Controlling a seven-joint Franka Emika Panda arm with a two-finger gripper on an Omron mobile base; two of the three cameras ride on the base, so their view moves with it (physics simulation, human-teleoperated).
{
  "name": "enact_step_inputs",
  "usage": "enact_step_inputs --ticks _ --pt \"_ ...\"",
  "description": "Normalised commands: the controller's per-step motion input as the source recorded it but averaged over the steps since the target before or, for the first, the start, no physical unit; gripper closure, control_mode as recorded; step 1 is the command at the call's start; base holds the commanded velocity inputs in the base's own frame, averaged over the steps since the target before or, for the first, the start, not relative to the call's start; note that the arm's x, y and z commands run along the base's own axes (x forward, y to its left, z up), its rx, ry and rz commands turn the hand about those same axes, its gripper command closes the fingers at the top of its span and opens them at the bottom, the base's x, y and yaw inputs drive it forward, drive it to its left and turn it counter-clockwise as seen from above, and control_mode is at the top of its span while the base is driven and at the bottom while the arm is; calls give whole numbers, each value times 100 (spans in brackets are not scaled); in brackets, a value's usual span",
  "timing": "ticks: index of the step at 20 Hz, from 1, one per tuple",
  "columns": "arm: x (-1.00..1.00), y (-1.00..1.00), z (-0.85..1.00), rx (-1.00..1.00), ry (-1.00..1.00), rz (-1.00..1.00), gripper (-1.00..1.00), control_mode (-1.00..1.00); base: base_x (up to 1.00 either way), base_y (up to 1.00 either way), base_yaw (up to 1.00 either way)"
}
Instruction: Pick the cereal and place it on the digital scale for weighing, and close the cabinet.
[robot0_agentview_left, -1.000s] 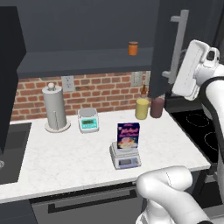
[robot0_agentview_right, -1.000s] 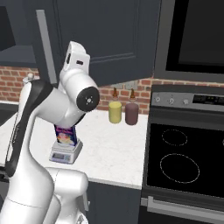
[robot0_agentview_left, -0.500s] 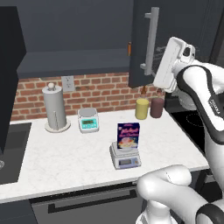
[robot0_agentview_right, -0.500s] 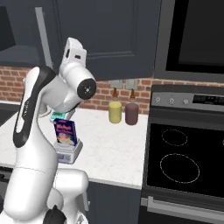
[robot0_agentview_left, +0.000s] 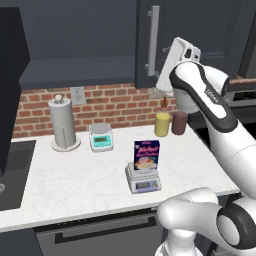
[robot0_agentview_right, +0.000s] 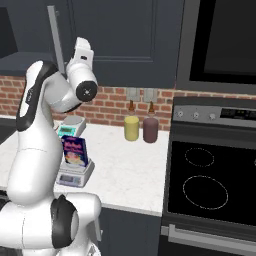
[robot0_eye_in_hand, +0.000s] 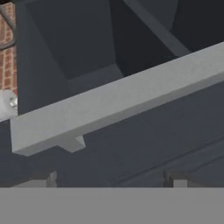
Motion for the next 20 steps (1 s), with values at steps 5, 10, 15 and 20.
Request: enact_step_inputs --ticks 5,10,15,20 --pt "55 5 -9 0 -1 -9 -100 -100 0 0 0" --pt "65 -2 -10 0 0 -1 -100 -100 0 0 0" --pt "99 -15 -33 0 2 0 -100 -100 0 0 0" --pt "51 -23 -44 1 0 0 -100 -100 0 0 0"
